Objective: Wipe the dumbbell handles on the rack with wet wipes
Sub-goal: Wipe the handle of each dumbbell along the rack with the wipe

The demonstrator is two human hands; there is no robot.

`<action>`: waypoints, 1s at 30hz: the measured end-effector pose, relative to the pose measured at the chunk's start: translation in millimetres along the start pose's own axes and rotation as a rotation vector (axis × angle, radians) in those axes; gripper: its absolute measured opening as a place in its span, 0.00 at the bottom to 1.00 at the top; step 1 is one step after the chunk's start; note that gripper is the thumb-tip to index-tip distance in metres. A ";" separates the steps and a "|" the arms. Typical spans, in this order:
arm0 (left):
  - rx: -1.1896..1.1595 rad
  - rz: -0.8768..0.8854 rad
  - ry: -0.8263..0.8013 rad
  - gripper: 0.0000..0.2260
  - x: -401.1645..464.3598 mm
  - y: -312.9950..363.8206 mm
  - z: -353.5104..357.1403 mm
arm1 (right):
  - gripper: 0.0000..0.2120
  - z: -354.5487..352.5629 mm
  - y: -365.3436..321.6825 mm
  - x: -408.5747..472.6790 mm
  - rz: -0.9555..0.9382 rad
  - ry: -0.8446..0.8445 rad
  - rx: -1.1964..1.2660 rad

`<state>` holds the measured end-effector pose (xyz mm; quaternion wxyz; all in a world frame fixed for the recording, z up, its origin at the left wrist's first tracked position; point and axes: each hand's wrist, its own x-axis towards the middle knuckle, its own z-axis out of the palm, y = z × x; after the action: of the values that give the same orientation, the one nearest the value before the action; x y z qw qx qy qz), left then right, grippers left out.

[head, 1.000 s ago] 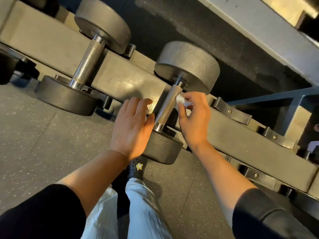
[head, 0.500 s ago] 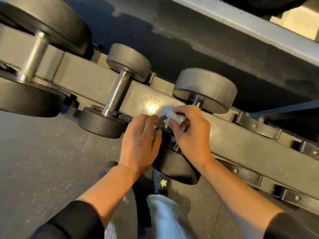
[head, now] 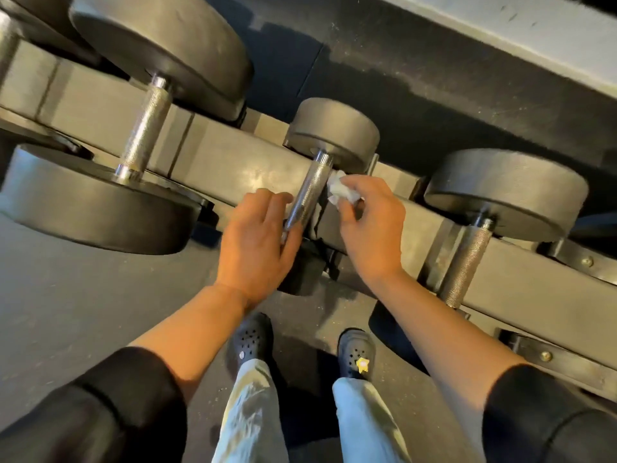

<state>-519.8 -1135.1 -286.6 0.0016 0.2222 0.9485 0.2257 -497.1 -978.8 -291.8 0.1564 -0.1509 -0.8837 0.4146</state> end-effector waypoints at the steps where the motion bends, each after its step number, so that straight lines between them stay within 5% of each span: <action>1: 0.000 0.029 -0.001 0.12 2.2 -1.1 2.8 | 0.12 4.7 1.7 3.9 0.020 0.019 -0.013; 12: -0.184 -0.046 -0.033 0.14 3.9 -15.6 15.4 | 0.09 41.4 -3.0 8.5 0.175 0.115 0.062; 21: -0.264 -0.089 -0.046 0.15 4.3 -14.3 13.0 | 0.10 36.5 -8.2 -41.2 0.434 -0.118 0.252; 27: -0.250 -0.107 -0.059 0.15 4.7 -13.6 13.4 | 0.09 26.9 -19.4 -8.3 0.207 0.147 0.120; 30: -0.250 -0.106 -0.051 0.15 4.2 -13.7 13.5 | 0.13 36.4 -20.8 7.7 0.144 0.099 0.043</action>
<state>-528.0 -1138.5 -304.2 0.0652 0.1755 0.9231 0.3360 -521.5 -1013.5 -296.5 0.1731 -0.2309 -0.8525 0.4358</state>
